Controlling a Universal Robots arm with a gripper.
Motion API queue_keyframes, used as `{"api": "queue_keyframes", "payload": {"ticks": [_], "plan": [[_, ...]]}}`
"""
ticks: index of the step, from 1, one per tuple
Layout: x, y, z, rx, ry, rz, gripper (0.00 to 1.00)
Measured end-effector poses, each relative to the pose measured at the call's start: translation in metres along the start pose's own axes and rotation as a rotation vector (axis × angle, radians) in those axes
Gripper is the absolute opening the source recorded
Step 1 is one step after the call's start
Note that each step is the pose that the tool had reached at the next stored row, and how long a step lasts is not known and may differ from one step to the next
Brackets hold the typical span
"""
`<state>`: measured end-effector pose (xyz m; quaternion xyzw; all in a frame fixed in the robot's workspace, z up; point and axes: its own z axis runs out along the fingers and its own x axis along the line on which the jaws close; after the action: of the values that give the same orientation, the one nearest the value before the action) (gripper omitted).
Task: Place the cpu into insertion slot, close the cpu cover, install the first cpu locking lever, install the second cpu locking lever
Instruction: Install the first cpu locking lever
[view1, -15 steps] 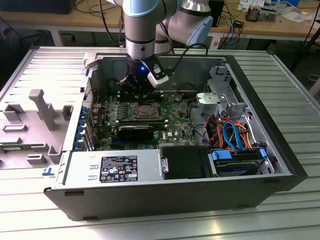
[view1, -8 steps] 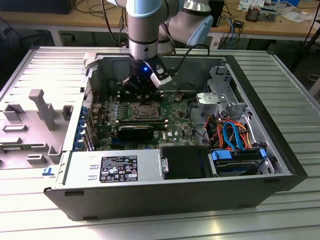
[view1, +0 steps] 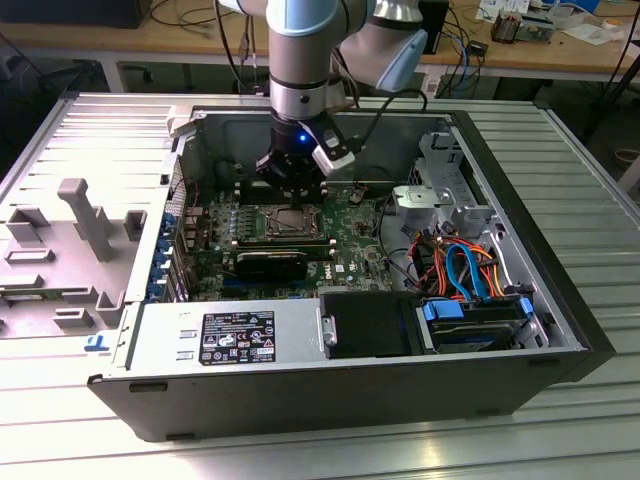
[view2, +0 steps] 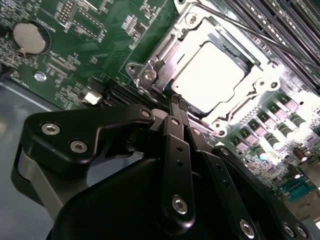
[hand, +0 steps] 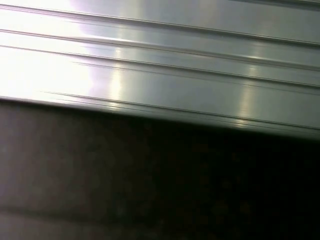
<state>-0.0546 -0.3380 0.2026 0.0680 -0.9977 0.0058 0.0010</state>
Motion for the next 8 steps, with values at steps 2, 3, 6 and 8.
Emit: {"api": "queue_keyframes", "payload": {"ticks": [2, 3, 6, 8], "plan": [[-0.0060, -0.0009, 0.0001, 0.0001, 0.0008, 0.000, 0.11], [-0.0106, -0.0015, 0.0003, 0.0001, 0.0005, 0.000, 0.11], [-0.0156, -0.0018, 0.0005, 0.0002, 0.0013, 0.000, 0.11], [-0.0163, -0.0013, 0.0005, 0.0002, 0.0009, 0.000, 0.11]]}}
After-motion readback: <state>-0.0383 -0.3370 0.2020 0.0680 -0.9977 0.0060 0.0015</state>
